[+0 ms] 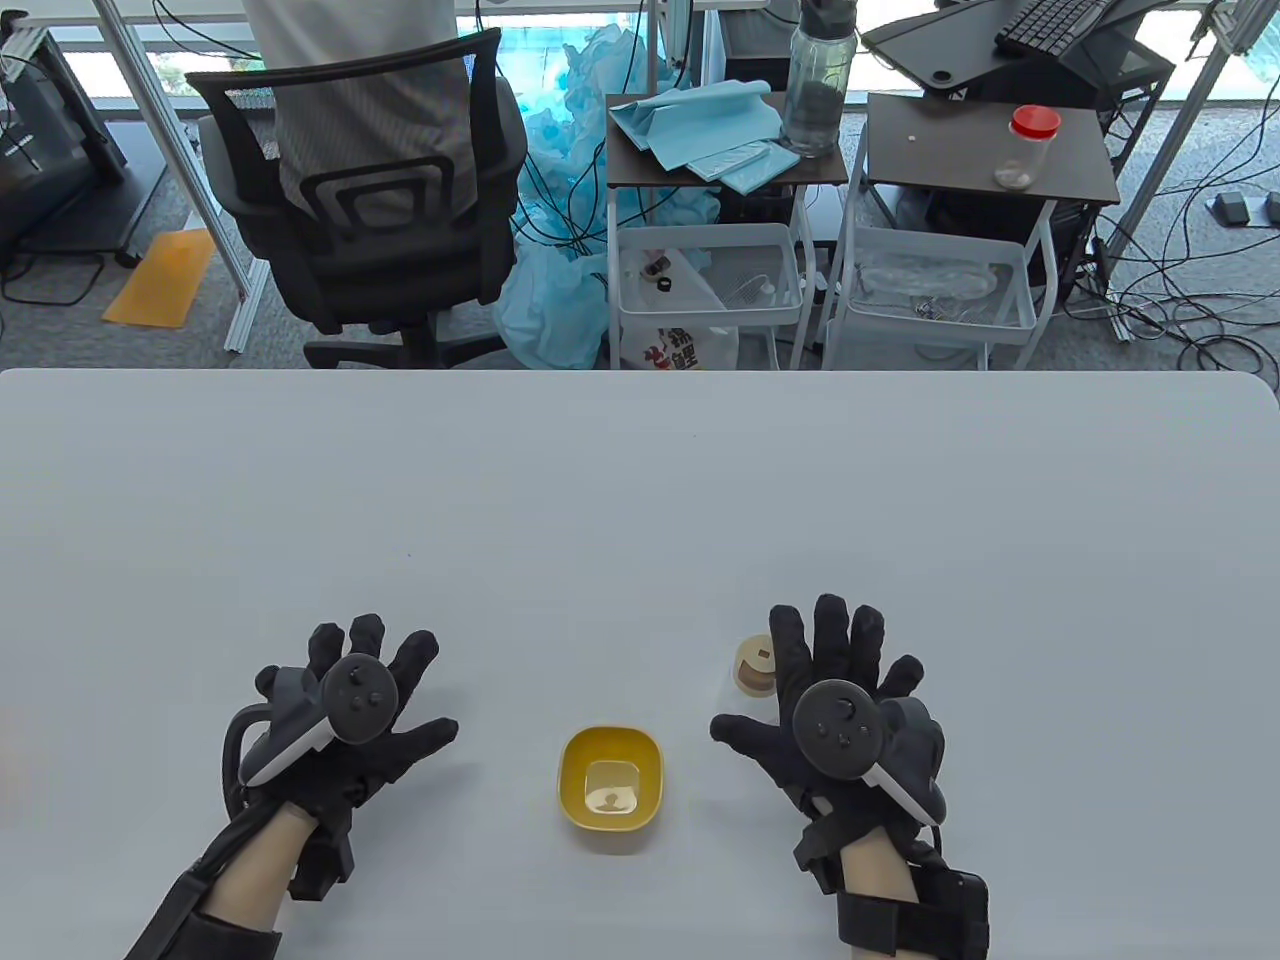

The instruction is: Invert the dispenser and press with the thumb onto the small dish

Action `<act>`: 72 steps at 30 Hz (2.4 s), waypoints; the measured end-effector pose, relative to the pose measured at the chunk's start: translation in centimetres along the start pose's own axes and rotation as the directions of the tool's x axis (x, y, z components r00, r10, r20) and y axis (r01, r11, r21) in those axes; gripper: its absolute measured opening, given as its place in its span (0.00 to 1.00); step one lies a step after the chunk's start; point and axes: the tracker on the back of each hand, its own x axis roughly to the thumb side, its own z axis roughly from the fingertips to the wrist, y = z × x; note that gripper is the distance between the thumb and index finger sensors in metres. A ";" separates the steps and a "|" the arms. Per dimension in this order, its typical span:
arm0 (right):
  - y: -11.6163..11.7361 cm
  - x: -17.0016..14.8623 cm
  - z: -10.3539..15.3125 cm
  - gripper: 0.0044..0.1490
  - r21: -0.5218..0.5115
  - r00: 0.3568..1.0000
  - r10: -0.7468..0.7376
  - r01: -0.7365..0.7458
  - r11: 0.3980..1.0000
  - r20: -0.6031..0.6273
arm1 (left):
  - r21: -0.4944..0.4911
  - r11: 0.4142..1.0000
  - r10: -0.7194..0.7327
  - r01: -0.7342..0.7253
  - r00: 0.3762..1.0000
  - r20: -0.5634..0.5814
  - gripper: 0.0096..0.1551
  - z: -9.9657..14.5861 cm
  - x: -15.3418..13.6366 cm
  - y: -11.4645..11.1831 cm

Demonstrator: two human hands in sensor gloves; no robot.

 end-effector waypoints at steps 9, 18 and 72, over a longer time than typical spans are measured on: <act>1.3 -1.7 -1.5 0.79 0.071 0.994 -0.073 0.079 0.994 -0.084 | 0.001 1.000 0.010 -0.010 1.000 0.015 0.50 0.1 0.2 -0.1; 3.7 -3.5 -3.0 0.83 0.096 0.947 -0.271 0.289 0.952 -0.171 | -0.014 1.000 0.018 -0.018 1.000 0.017 0.50 0.0 0.2 -0.1; 1.0 15.9 -6.4 0.55 0.580 0.711 0.535 -0.694 0.428 0.456 | -0.087 0.996 0.030 -0.026 0.998 0.047 0.50 -0.2 0.4 0.0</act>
